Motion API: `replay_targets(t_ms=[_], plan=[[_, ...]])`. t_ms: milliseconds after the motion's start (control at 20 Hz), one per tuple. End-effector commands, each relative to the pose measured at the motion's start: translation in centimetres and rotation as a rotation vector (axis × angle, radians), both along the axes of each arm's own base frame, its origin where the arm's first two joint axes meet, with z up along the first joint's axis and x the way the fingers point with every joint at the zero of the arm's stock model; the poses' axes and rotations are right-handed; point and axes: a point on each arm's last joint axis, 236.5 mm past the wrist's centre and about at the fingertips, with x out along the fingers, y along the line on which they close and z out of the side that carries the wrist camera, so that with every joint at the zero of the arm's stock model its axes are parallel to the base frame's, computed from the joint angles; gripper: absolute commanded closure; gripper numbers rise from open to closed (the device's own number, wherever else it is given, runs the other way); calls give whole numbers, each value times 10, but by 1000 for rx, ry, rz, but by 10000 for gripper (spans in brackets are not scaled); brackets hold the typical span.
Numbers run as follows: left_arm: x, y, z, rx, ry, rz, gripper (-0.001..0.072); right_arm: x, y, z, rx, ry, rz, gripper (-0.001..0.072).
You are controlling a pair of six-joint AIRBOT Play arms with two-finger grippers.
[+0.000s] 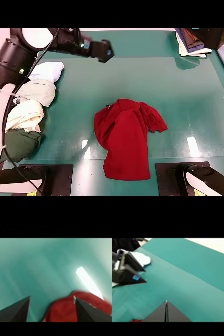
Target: Fold the shirts.
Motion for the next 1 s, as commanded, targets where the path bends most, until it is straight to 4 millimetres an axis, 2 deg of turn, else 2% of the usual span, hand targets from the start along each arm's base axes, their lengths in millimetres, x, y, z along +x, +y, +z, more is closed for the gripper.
replay_targets(t_ms=[0, 100, 200, 250, 400, 600, 750, 950], plan=[[2, 40, -104, 80, 294, 63, 66, -1, 0, -1, -3, 6, 3, 693], [-15, 46, -171, 143, 425, 41, 66, -1, 0, -1, -3, 6, 3, 694], [-27, 36, -212, 113, 490, 10, 66, -1, 0, -1, -3, 6, 3, 694], [-31, 26, -224, 66, 520, -5, 66, -1, 0, -1, -3, 6, 3, 694], [-36, -4, -247, -14, 569, -66, 66, -2, 1, -1, 1, 8, 7, 694], [-42, -20, -278, 24, 589, -84, 66, -4, 2, -4, 8, 33, 8, 694], [-46, -20, -285, 39, 604, -93, 66, -5, 2, -7, 5, 44, 11, 694], [-66, -13, -294, 97, 663, -146, 70, -6, 2, -7, 13, 52, 7, 694]])
